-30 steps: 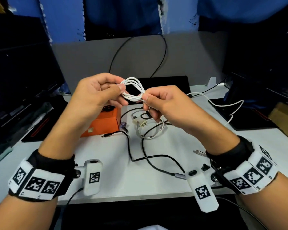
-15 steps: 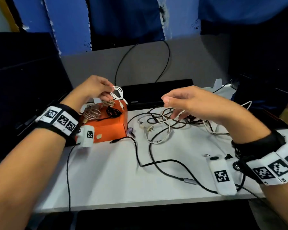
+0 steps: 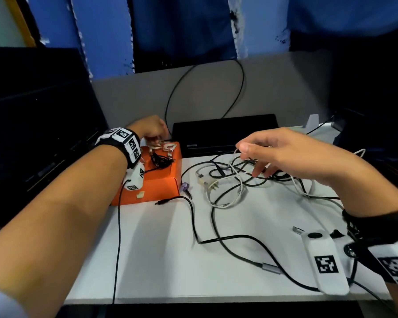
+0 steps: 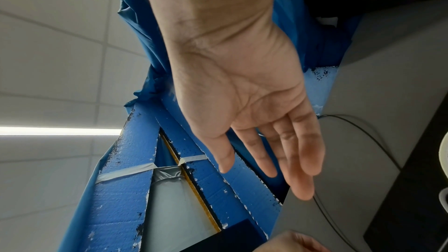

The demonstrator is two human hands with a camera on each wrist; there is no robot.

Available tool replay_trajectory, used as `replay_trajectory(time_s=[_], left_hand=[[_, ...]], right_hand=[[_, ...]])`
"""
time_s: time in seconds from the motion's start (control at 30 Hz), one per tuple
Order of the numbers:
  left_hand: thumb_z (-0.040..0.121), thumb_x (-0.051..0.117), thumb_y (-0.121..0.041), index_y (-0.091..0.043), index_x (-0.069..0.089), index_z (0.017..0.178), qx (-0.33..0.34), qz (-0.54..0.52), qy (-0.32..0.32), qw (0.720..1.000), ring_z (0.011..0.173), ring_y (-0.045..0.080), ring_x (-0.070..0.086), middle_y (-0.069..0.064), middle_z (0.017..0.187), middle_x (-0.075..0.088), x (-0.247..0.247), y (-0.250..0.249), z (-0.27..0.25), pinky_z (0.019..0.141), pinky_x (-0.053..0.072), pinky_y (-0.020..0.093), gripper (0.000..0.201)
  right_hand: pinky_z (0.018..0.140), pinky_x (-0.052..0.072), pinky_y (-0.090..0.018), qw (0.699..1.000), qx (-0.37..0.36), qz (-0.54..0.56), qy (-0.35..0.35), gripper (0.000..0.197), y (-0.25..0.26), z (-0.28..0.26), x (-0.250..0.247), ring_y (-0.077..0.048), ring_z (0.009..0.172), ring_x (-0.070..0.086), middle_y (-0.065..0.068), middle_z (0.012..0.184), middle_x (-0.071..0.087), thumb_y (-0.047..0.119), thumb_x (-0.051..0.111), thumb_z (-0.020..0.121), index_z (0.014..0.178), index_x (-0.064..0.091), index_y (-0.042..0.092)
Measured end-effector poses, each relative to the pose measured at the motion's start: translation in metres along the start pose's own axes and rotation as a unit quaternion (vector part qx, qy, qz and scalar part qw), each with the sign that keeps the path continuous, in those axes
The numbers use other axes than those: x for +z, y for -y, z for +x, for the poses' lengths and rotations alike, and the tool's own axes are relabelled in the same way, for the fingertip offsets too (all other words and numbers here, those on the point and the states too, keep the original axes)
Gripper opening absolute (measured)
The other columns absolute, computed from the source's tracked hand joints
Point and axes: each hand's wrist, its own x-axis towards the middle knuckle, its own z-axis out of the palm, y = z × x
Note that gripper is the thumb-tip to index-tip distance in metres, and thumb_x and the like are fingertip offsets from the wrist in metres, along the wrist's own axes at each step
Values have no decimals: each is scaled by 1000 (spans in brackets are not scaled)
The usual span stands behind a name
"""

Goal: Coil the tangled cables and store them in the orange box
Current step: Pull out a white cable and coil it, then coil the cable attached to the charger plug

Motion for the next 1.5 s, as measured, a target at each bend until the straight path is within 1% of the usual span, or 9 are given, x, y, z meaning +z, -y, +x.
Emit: replay_trajectory(time_s=[0.2, 0.4, 0.6, 0.7, 0.9, 1.03, 1.13, 1.3, 1.5], left_hand=[[87, 70, -6, -11, 78, 91, 14, 88, 16, 996, 81, 28, 68, 16, 96, 77, 8, -5, -5, 75, 59, 40, 10], [92, 72, -25, -24, 77, 91, 131, 75, -23, 988, 88, 18, 69, -4, 95, 76, 10, -55, -29, 82, 53, 33, 5], [88, 74, -50, -24, 74, 106, 208, 111, 260, 936, 74, 15, 74, -1, 99, 74, 79, -126, -79, 64, 58, 32, 31], [89, 73, -53, -21, 70, 108, 194, 187, 304, 914, 77, 19, 73, -2, 96, 69, 116, -135, -86, 66, 57, 33, 37], [89, 71, -29, -11, 68, 98, 198, 256, 183, 928, 81, 27, 67, 8, 95, 71, 127, -125, -80, 64, 53, 33, 21], [92, 72, -23, -4, 53, 116, 117, 80, 153, 978, 46, 19, 64, 15, 84, 76, 123, -107, -72, 45, 52, 29, 36], [96, 64, -21, -3, 64, 107, 125, 104, 149, 975, 49, 20, 65, 12, 79, 77, 118, -102, -66, 49, 51, 27, 21], [99, 55, -22, -14, 61, 96, 164, 108, -24, 980, 87, 31, 66, 15, 98, 71, 89, -106, -65, 70, 47, 32, 10], [104, 48, -31, -11, 56, 109, 98, -65, -231, 966, 87, 39, 67, 20, 100, 70, 51, -97, -57, 73, 55, 44, 21]], right_hand=[[90, 60, -45, 1000, 2, -2, -10, 26, -1, -3, -8, -17, 84, 77, 8, 106, 76, 51, 58, 100, 103, 75, 31], [88, 59, -43, 999, 30, -40, -9, 30, -9, 0, -19, -18, 84, 77, 7, 102, 77, 53, 56, 100, 104, 75, 30], [82, 60, -37, 984, 87, -132, 76, 38, -19, 8, -12, -22, 87, 76, 3, 102, 76, 52, 54, 102, 108, 73, 21], [82, 55, -36, 953, 87, -273, 95, 42, -39, 38, -1, -27, 96, 71, -7, 108, 74, 50, 55, 103, 113, 72, 14], [106, 43, -35, 891, 125, -412, 142, 69, -83, 88, 21, -31, 138, 50, -9, 154, 50, 38, 57, 102, 161, 27, 19], [93, 54, -35, 912, 108, -380, 109, 31, -97, 103, 28, -28, 105, 69, -11, 118, 74, 27, 50, 104, 121, 66, 7], [75, 62, -44, 968, 88, -233, -24, 26, -101, 116, 27, -22, 62, 71, -1, 74, 77, 25, 45, 104, 88, 64, 19], [74, 62, -44, 966, 68, -141, -205, 18, -94, 124, 14, -23, 64, 70, 0, 70, 75, 38, 46, 105, 97, 59, 28], [56, 56, -32, 985, 66, -110, -112, 34, -99, 104, 2, -19, 52, 67, -4, 78, 76, 34, 56, 105, 136, 44, 25]])
